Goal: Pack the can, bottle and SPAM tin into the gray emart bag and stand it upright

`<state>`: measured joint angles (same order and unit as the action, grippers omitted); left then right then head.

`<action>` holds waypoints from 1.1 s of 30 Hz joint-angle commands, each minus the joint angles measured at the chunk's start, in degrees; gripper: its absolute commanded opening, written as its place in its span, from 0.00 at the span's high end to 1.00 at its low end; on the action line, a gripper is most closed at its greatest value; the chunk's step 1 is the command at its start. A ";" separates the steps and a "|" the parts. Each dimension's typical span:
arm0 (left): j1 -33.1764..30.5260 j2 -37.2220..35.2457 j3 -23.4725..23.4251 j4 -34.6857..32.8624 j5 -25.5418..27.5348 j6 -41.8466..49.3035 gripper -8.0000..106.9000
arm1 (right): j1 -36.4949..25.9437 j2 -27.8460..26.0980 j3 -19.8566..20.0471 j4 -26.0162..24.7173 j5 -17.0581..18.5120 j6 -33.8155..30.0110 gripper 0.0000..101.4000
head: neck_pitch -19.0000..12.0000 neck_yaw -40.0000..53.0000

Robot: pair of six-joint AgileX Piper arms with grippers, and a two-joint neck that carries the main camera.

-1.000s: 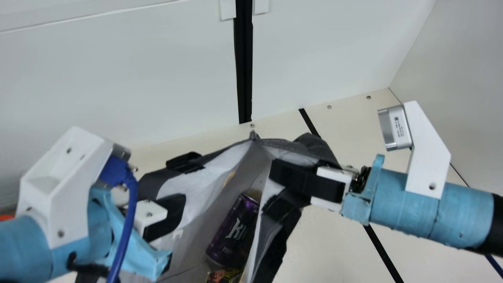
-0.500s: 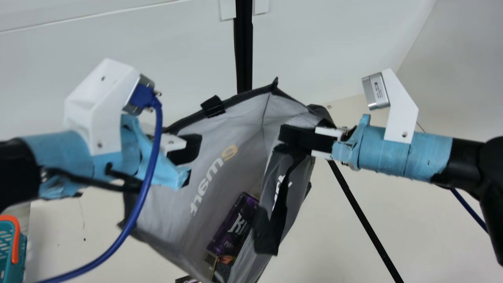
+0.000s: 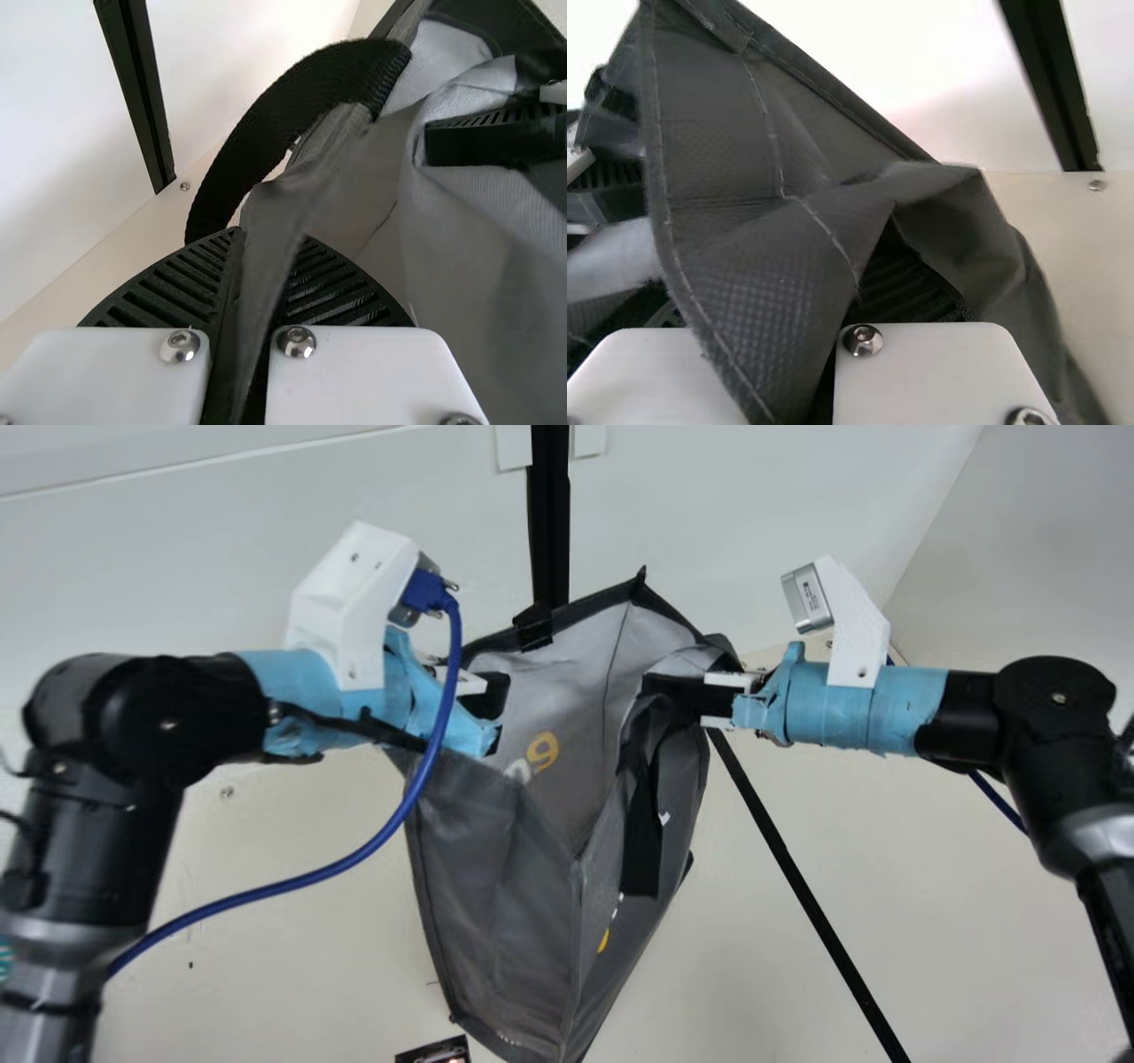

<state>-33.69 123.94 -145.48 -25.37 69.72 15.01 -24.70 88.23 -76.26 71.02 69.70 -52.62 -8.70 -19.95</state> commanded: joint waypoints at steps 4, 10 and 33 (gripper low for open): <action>-0.19 5.58 -3.82 0.19 0.18 -1.28 1.00 | -0.77 5.25 -0.89 -1.49 0.20 -3.21 1.00 | -1.30 -0.05; -0.82 8.95 -7.87 0.69 0.18 -3.28 1.00 | -1.20 7.76 -1.68 -1.10 0.20 -5.03 1.00 | -1.30 -0.05; -1.57 10.67 -11.20 2.77 -0.22 -7.98 1.00 | -1.68 7.52 -0.18 0.24 -0.23 -7.20 1.00 | -1.30 -0.05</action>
<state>-35.26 134.61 -156.68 -22.59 69.51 7.04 -26.38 95.75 -76.43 71.25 69.46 -59.81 -8.70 -19.86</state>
